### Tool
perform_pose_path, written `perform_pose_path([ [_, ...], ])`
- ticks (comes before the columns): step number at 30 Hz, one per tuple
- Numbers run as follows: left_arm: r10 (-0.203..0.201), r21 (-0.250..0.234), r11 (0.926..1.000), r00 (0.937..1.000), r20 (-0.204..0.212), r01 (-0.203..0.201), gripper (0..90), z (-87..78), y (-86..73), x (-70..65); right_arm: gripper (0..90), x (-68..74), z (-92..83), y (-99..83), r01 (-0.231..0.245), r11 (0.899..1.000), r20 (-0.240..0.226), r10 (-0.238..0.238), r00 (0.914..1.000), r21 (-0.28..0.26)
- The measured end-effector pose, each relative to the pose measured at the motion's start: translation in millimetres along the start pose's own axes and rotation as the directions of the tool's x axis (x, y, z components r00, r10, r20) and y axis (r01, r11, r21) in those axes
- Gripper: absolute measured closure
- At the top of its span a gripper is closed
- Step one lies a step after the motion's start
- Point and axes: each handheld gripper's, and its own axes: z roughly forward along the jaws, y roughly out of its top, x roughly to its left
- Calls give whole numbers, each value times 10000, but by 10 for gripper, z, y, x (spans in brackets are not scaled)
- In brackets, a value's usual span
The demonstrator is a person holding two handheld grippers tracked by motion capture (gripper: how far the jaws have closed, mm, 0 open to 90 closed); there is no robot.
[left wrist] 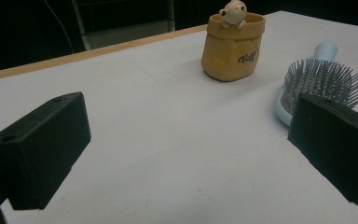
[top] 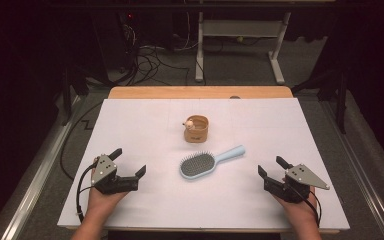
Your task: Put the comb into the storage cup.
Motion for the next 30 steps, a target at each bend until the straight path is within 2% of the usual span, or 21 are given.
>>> perform_pose_path([
  [11,37,43,10000,10000,71,-37,0,6,-2,-10,454,18,3,15,20,9999,-183,-17,9998,169],
  [14,58,36,10000,10000,61,-58,0,6,0,-10,525,18,2,21,24,9998,-218,-19,9998,210],
  [16,23,20,10000,10000,71,-23,0,7,0,-7,621,10,8,23,-40,9995,-369,52,9993,313],
  [18,37,9,10000,10000,69,-37,0,6,1,-8,645,6,12,22,-91,9993,-376,105,9992,364],
  [21,33,-3,10000,10000,91,-32,0,4,5,-14,753,-1,22,26,-126,9988,-416,146,9990,480],
  [22,49,0,10000,9999,97,-49,0,3,5,-15,822,0,21,34,-181,9985,-423,203,9989,510],
  [23,38,-14,10000,9999,96,-38,0,4,5,-17,822,0,21,34,-181,9985,-423,203,9989,510],
  [25,45,-38,10000,9999,90,-45,0,1,6,-17,900,1,21,47,-202,9984,-459,227,9987,535],
  [30,31,-54,10000,10000,81,-30,0,-2,8,-15,900,5,53,69,-222,9979,-640,261,9976,606],
])
